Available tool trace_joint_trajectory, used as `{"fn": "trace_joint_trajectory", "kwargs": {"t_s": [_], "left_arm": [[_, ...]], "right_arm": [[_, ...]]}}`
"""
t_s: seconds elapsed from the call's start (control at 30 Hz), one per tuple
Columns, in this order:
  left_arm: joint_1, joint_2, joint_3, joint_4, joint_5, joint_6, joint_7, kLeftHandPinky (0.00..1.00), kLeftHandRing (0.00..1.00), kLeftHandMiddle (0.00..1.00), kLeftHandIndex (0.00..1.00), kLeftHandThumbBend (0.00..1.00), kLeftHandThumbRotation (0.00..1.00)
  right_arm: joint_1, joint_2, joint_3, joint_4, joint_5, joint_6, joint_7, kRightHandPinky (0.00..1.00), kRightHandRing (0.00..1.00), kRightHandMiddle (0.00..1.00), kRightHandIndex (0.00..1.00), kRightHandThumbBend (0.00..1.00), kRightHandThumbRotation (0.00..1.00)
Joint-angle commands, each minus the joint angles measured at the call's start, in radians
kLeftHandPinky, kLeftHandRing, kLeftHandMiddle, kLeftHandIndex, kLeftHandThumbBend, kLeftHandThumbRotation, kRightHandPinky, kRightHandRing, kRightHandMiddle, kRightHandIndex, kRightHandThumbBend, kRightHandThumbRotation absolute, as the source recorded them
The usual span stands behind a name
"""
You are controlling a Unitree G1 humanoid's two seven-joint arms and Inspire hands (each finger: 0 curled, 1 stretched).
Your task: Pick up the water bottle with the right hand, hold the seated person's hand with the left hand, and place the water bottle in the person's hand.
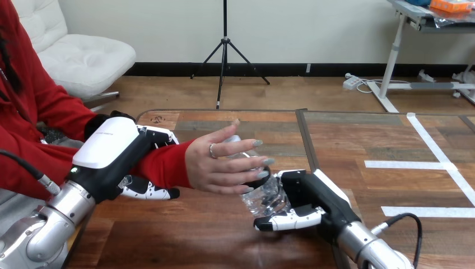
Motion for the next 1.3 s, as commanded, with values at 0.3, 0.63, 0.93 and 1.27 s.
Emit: {"fn": "trace_joint_trajectory", "kwargs": {"t_s": [0.3,0.63,0.93,1.27], "left_arm": [[-0.052,-0.078,0.04,-0.139,-0.056,-0.043,-0.023,0.34,0.4,0.47,0.48,0.72,0.01],[-0.046,-0.082,0.051,-0.141,-0.043,-0.044,-0.02,0.34,0.4,0.47,0.48,0.72,0.01],[-0.045,-0.084,0.054,-0.136,-0.052,-0.046,-0.033,0.34,0.4,0.47,0.48,0.72,0.01],[-0.043,-0.082,0.058,-0.133,-0.052,-0.05,-0.034,0.34,0.4,0.47,0.48,0.72,0.01]], "right_arm": [[-0.119,0.017,0.049,-0.052,-0.046,-0.04,-0.047,0.16,0.21,0.31,0.4,0.94,0.0],[-0.101,0.048,0.08,-0.121,-0.038,-0.047,-0.028,0.16,0.2,0.29,0.4,0.93,0.0],[-0.074,0.073,0.11,-0.196,-0.033,-0.046,-0.024,0.15,0.19,0.29,0.39,0.92,0.0],[-0.038,0.09,0.144,-0.311,-0.04,-0.012,-0.046,0.14,0.18,0.27,0.39,0.93,0.0]]}}
